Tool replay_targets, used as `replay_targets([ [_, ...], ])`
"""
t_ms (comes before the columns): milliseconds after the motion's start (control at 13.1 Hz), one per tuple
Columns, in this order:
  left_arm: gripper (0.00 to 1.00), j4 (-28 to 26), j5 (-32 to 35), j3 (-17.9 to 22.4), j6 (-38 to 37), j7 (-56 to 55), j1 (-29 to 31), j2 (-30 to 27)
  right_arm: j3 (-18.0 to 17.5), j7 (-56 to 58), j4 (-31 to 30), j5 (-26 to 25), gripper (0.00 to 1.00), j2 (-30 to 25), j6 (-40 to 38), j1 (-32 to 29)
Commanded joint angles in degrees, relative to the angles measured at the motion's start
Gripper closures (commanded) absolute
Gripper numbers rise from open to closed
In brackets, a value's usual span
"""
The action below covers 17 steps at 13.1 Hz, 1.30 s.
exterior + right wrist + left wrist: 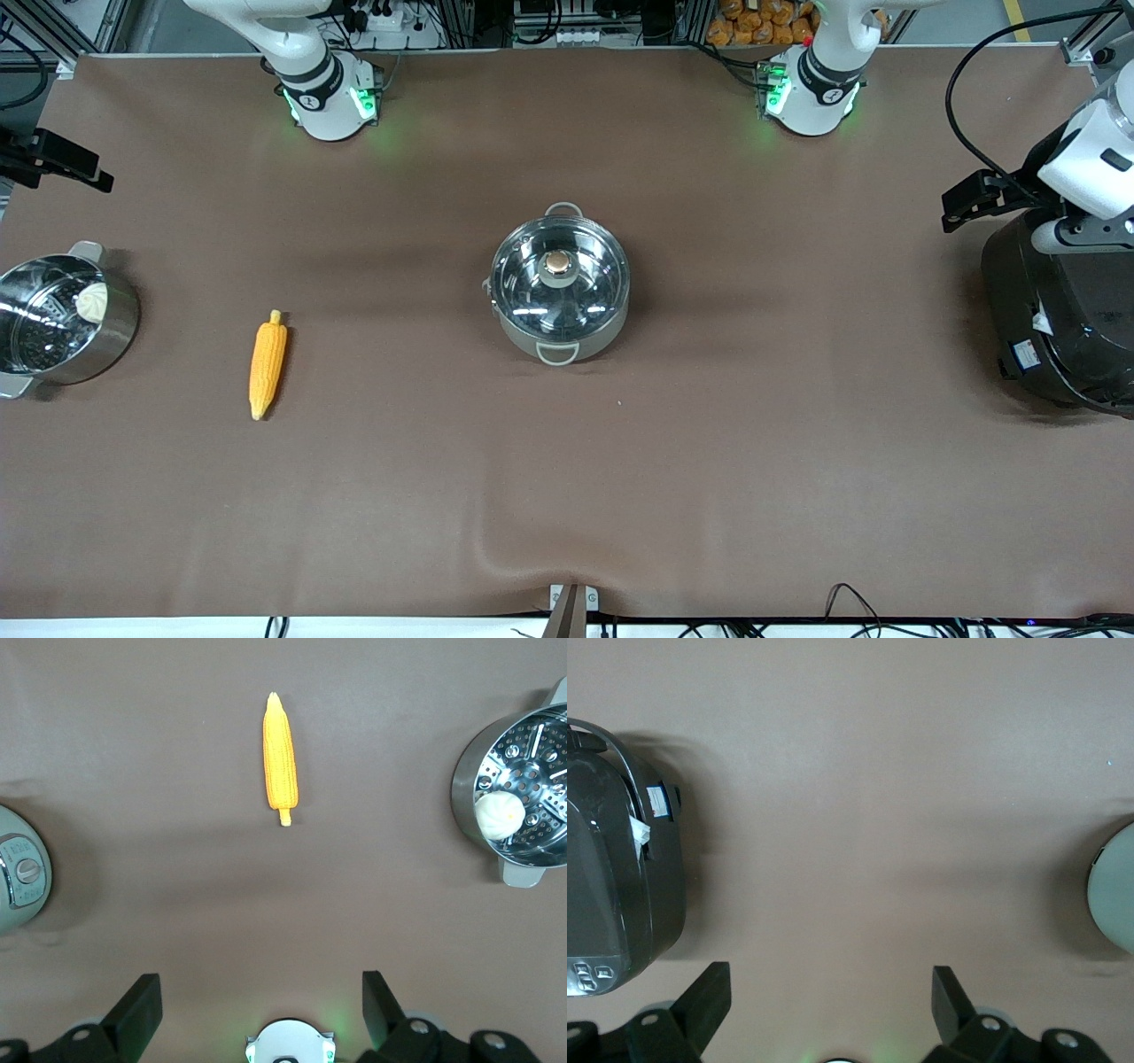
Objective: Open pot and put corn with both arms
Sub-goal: 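Reach the left gripper to the pot lid knob while the right gripper reaches the corn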
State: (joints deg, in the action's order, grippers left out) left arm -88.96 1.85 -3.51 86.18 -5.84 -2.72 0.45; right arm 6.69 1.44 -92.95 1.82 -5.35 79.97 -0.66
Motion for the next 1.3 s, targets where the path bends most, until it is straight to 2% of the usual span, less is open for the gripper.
replay_targets([
  [0, 0.00, 1.2, -1.3, -0.1, -1.2, 1.0, 0.4, 0.4, 0.1, -0.2, -1.1, 0.7, 0.00, -1.4, 0.0, 0.0],
  [305, 0.00, 1.8, -0.8, -0.1, -0.9, 0.3, 0.0, 1.3, 0.1, -0.2, -1.4, 0.6, 0.00, -1.1, -0.3, -0.1],
  [458, 0.00, 6.3, -1.1, -0.2, -0.7, 0.7, 0.1, 5.2, 0.1, -0.2, -1.7, 0.6, 0.00, -0.6, 0.3, 0.0],
  [687, 0.00, 7.3, -0.8, -1.2, -0.1, -1.2, -2.5, 8.8, 0.1, 0.2, -4.9, 0.8, 0.00, -0.1, 3.3, 0.1],
  [840, 0.00, 7.5, -1.0, -1.7, 3.6, -10.1, -5.2, 10.7, 0.1, 0.7, -5.8, 0.3, 0.00, 3.8, 4.8, 0.0],
  [1069, 0.00, 8.0, -1.1, -1.9, 10.8, -25.7, -13.2, 14.7, 0.2, 0.7, -5.8, 0.2, 0.00, 11.0, 8.5, 0.0],
  [1221, 0.00, 11.7, -1.7, -2.0, 12.3, -35.3, -20.1, 20.1, 0.1, 0.7, -5.9, 0.3, 0.00, 15.0, 11.3, 0.3],
])
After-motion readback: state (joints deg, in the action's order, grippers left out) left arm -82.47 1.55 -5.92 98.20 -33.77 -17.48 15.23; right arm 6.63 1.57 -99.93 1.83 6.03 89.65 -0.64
